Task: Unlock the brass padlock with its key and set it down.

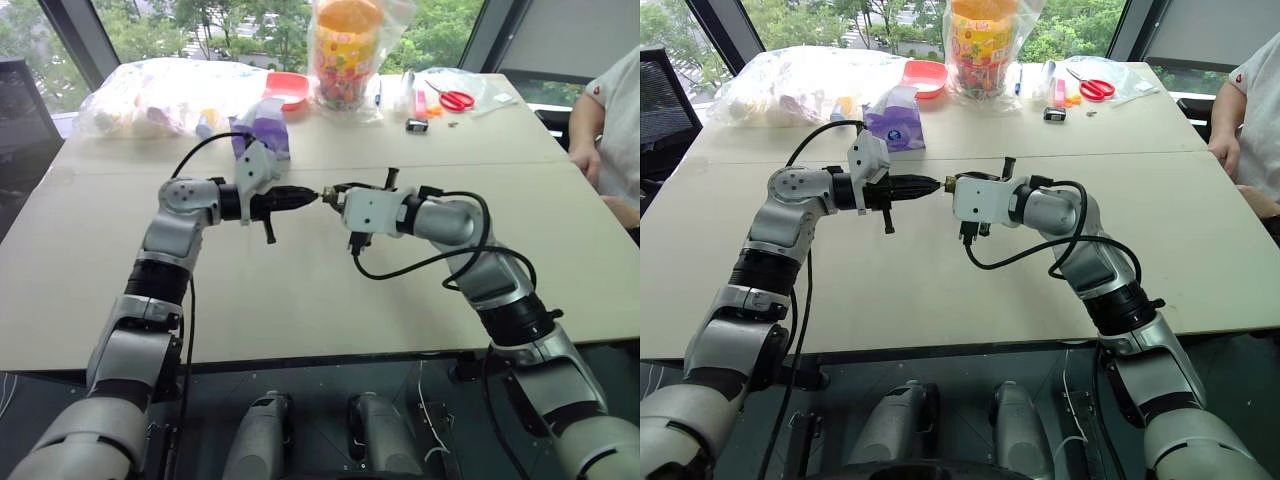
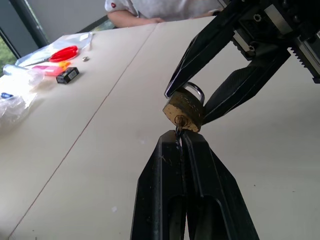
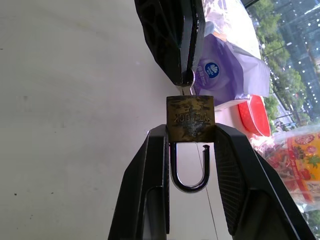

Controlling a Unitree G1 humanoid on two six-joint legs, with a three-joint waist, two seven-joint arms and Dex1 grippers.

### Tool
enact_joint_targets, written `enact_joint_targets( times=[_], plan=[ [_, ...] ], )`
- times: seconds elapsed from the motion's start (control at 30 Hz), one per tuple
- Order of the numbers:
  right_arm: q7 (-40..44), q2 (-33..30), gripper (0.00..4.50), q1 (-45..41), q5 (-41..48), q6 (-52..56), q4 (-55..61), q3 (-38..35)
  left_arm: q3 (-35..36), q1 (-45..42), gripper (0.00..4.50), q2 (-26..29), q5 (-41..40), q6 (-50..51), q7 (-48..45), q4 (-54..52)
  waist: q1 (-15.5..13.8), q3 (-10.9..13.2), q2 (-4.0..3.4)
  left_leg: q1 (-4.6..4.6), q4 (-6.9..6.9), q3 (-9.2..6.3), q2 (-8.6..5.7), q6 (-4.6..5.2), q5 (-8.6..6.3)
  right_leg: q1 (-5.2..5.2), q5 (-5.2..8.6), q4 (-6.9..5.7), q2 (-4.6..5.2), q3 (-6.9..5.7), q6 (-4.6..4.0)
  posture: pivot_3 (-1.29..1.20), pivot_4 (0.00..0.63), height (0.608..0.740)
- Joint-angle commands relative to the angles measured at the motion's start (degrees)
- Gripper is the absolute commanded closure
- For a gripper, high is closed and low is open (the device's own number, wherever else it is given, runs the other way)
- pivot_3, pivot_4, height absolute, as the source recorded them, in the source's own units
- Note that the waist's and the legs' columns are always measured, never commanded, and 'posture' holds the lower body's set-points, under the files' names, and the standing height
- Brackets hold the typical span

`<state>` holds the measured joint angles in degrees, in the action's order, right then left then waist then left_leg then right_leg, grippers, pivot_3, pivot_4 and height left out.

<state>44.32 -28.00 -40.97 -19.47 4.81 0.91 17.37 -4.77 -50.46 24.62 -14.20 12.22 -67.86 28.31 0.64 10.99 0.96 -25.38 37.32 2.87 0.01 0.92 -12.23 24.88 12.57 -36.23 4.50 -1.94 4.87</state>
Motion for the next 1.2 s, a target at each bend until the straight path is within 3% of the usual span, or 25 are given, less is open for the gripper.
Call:
enact_joint_targets(
  times=[0.03,0.07,0.2,0.97,1.07,1.2],
  plan=[
    [-1.42,0.59,3.81,-2.02,0.78,-2.07,3.04,-0.98,2.1,-1.82,4.48,0.7,-5.83,14.83,-2.0,-0.97,0.07,0.0,0.0,0.0,0.0,0.0,0.0,0.0,0.0,0.0,0.0,0.0,0.0,0.0,0.02,0.0,0.15,0.74],
    [-1.46,0.54,3.81,-2.01,0.71,-2.17,2.99,-0.97,2.54,-1.98,4.48,1.03,-7.06,17.29,-2.79,-1.51,0.12,0.0,0.0,0.0,0.0,0.0,0.0,0.0,0.0,0.0,-0.02,0.0,-0.01,0.0,0.06,0.0,0.15,0.74],
    [-1.79,0.46,3.81,-2.11,0.36,-2.78,2.67,-0.84,7.3,-3.98,3.21,1.2,-11.86,24.12,-1.04,-0.46,0.15,0.0,0.0,0.01,0.0,-0.04,0.01,0.0,0.0,0.0,-0.04,-0.02,-0.02,0.0,0.1,0.0,0.15,0.74],
    [-2.21,0.91,3.81,-2.45,0.0,-2.64,3.6,-0.67,5.7,-6.64,3.21,-3.18,-10.63,21.06,-1.65,5.88,0.04,0.0,0.0,0.01,0.07,-0.05,-0.02,0.0,0.0,-0.05,-0.04,-0.03,0.0,0.01,0.1,0.0,0.15,0.74],
    [-2.19,0.94,3.81,-2.37,-0.07,-2.37,3.9,-0.71,5.63,-6.88,4.46,-3.35,-10.28,20.51,-2.14,6.58,0.02,0.0,0.0,0.01,0.07,-0.05,-0.02,0.0,0.0,-0.05,-0.04,-0.03,0.0,0.0,0.11,0.0,0.15,0.74],
    [-2.25,0.97,3.81,-2.37,-0.07,-2.18,4.03,-0.7,5.45,-6.71,4.46,-3.36,-10.1,20.49,-2.72,6.57,0.04,0.0,0.0,0.01,0.07,-0.06,-0.02,0.0,0.0,-0.05,-0.04,-0.03,0.0,0.01,0.1,0.0,0.15,0.74]
  ],
)
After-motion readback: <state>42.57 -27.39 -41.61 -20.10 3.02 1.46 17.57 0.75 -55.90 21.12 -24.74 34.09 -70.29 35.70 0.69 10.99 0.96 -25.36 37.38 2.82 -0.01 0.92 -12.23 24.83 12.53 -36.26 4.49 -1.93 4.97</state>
